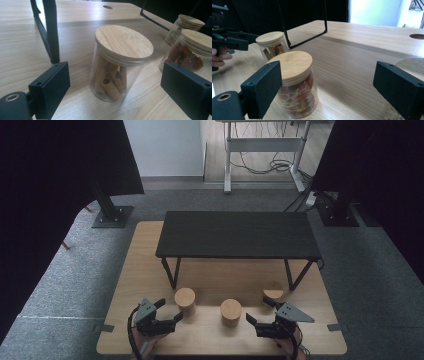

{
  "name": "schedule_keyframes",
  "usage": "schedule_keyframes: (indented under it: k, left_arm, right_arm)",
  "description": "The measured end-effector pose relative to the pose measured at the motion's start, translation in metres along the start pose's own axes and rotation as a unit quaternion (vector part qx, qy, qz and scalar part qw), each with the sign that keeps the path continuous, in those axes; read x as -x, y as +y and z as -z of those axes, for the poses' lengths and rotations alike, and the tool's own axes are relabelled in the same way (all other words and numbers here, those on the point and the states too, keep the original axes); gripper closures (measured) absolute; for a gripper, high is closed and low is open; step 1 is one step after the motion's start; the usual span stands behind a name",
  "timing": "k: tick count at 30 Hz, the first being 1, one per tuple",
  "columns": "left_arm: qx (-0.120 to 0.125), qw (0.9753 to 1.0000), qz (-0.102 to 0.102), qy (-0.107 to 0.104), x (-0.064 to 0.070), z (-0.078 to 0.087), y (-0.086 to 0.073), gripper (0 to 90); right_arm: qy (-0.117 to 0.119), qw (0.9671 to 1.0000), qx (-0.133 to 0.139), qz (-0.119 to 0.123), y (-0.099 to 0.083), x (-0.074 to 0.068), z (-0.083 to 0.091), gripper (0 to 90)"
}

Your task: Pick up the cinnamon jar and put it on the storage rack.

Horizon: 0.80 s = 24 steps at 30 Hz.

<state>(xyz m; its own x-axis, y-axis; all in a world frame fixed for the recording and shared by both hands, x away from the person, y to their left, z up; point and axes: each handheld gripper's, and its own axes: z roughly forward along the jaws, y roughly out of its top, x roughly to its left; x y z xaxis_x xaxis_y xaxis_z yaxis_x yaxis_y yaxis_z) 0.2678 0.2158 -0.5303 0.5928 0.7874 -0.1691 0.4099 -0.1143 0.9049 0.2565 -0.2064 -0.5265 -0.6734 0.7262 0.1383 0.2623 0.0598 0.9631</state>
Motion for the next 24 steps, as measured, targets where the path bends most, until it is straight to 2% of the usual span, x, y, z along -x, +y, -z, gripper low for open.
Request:
schedule_keyframes:
  k: [4,10,14,18,19,24]
  left_arm:
    - [-0.007,1.0000,-0.002,-0.003,0.0012,-0.0006,-0.0018,7.7]
    - [-0.015,0.9997,-0.018,-0.012,0.0057,0.0034,-0.0022,7.1]
    - [-0.018,0.9996,-0.017,-0.016,0.0052,0.0032,-0.0013,6.8]
    - [-0.024,0.9994,-0.023,-0.011,0.0052,0.0024,-0.0013,6.0]
    - [-0.027,0.9992,-0.028,-0.003,0.0051,0.0033,-0.0015,5.9]
    - [-0.030,0.9992,-0.027,0.005,0.0028,0.0040,-0.0025,5.5]
  right_arm:
    - [-0.003,1.0000,-0.004,0.001,-0.0010,0.0012,-0.0008,7.7]
    - [-0.001,0.9999,-0.004,0.012,0.0016,-0.0022,-0.0014,7.6]
    - [-0.001,1.0000,-0.005,0.006,0.0003,-0.0010,-0.0015,7.9]
    - [-0.002,1.0000,-0.007,0.005,-0.0006,0.0014,-0.0027,7.9]
    - [-0.002,1.0000,-0.008,0.004,-0.0007,0.0019,-0.0031,7.9]
    - [0.001,1.0000,-0.008,0.002,-0.0013,0.0018,-0.0034,7.9]
